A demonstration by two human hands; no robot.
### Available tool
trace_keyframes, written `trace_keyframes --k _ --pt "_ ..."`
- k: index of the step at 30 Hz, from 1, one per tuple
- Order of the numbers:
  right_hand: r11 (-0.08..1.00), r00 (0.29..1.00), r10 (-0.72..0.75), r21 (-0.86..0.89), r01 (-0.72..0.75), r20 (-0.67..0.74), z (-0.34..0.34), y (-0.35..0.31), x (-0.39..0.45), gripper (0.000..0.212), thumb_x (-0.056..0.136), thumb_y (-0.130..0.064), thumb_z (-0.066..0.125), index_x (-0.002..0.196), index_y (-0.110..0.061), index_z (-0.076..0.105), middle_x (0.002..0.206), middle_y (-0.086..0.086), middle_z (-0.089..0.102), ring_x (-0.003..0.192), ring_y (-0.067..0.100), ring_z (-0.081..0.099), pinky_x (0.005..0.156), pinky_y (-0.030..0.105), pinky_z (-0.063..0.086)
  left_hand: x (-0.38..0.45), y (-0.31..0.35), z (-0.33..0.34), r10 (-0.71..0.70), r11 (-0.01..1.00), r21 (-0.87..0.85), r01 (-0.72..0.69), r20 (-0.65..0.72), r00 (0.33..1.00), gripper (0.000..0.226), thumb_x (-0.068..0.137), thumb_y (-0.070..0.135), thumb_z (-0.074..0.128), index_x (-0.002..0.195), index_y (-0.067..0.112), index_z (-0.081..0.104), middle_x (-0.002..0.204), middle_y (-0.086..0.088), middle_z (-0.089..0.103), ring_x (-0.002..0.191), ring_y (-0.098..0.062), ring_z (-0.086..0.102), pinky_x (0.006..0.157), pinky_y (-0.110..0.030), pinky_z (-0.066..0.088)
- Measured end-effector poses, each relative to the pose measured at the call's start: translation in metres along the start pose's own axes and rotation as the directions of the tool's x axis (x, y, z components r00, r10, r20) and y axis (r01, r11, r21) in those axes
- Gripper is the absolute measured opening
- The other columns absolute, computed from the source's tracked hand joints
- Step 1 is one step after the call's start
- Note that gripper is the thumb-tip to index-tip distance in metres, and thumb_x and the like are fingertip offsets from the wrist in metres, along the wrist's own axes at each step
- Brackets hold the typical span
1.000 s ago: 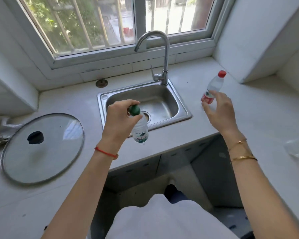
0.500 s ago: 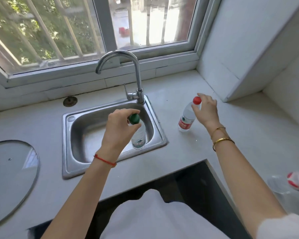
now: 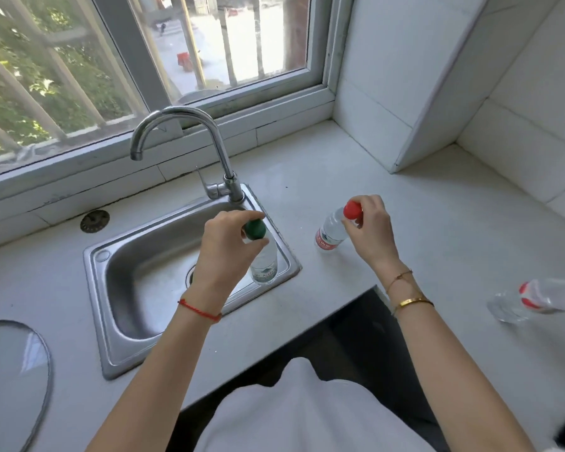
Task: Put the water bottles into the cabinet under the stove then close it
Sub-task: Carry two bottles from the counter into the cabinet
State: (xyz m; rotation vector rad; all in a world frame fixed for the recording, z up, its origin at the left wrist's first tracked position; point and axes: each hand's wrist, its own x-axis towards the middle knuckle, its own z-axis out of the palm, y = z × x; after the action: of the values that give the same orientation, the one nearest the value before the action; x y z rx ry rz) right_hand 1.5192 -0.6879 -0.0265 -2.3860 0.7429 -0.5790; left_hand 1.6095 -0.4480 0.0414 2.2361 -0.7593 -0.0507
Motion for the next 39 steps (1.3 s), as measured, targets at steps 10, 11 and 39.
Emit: trace_keyframes --k 10,11,39 --pt "0.968 0.928 0.245 0.025 -0.249 -0.280 -0.047 -0.052 -0.167 0.028 0.080 -0.017 0.074 0.106 -0.015 0.063 0.101 -0.004 0.053 0.078 0.004 0.051 0.075 0.009 0.038 -0.046 0.000 -0.011 0.275 0.962 -0.078 -0.264 0.275 0.921 0.042 0.069 0.011 0.082 0.108 0.022 0.072 0.093 0.003 0.071 0.082 -0.018 0.062 0.080 -0.026 0.049" --pt "0.960 0.909 0.272 0.027 -0.277 -0.317 -0.049 -0.057 -0.187 0.027 0.079 -0.016 0.075 0.103 -0.016 0.064 0.098 -0.005 0.053 0.074 0.001 0.049 0.073 0.005 0.036 -0.053 0.001 -0.011 0.308 0.951 -0.087 -0.296 0.309 0.900 0.041 0.070 0.011 0.082 0.108 0.022 0.072 0.093 0.002 0.072 0.080 -0.018 0.062 0.078 -0.026 0.048" --pt "0.740 0.559 0.562 0.069 -0.669 -0.610 -0.175 -0.026 -0.626 0.027 0.076 -0.014 0.077 0.100 -0.016 0.064 0.100 -0.004 0.059 0.087 0.007 0.055 0.076 0.004 0.040 -0.390 0.151 0.088 0.647 0.745 -0.402 -0.532 0.632 0.427 0.039 0.074 0.011 0.079 0.110 0.024 0.072 0.103 -0.002 0.072 0.085 -0.014 0.065 0.080 -0.022 0.050"
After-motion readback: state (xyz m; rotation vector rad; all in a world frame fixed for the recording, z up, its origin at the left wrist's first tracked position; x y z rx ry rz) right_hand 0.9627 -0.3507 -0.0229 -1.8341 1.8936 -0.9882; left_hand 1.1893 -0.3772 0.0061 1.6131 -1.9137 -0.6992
